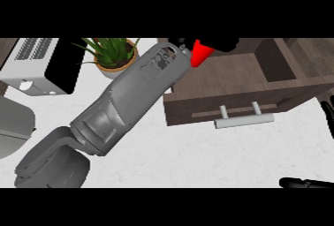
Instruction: Pick up the can, place it into the drawer and close the drawer
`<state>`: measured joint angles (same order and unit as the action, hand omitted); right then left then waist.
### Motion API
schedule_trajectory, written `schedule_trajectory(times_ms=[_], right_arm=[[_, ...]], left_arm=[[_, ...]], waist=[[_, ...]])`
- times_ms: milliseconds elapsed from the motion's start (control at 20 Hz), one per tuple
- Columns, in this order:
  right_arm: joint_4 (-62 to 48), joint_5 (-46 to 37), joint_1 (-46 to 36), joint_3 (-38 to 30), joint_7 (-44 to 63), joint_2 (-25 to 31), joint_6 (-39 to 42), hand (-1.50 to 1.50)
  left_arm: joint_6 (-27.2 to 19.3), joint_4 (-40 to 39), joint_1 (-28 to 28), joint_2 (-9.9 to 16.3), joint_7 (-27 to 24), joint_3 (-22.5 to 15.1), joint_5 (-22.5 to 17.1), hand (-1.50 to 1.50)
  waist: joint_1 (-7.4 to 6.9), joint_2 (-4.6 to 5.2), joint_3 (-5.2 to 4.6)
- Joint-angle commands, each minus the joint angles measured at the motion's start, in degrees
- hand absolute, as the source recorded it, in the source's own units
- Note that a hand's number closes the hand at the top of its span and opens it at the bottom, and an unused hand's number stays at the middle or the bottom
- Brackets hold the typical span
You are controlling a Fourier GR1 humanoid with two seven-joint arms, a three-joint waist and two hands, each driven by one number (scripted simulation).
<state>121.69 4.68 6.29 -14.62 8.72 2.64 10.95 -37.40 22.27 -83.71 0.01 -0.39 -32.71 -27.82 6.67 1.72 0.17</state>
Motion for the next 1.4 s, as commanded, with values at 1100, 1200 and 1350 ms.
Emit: schedule_trajectory(times_ms=[1100, 1200, 1350], right_arm=[[5.3, -9.8, -1.7, 0.4, -3.1, 6.4, 1.5, -1.50], [6.3, -13.2, -3.0, 2.7, -2.8, 6.8, 1.2, -1.50], [8.1, -17.9, -0.9, 5.1, -5.8, 6.7, 1.3, -1.50]], left_arm=[[-7.9, -0.5, 1.3, 0.0, -2.8, -3.2, -8.8, -1.50], [-8.6, -0.4, 2.7, 0.0, -4.7, -3.2, -9.4, -1.50], [-7.1, 0.0, 2.0, 0.0, -5.5, -2.1, -11.0, -1.50]], waist=[[0.39, 0.01, -0.10], [0.11, 0.15, -0.14], [-0.26, -0.10, -0.12]])
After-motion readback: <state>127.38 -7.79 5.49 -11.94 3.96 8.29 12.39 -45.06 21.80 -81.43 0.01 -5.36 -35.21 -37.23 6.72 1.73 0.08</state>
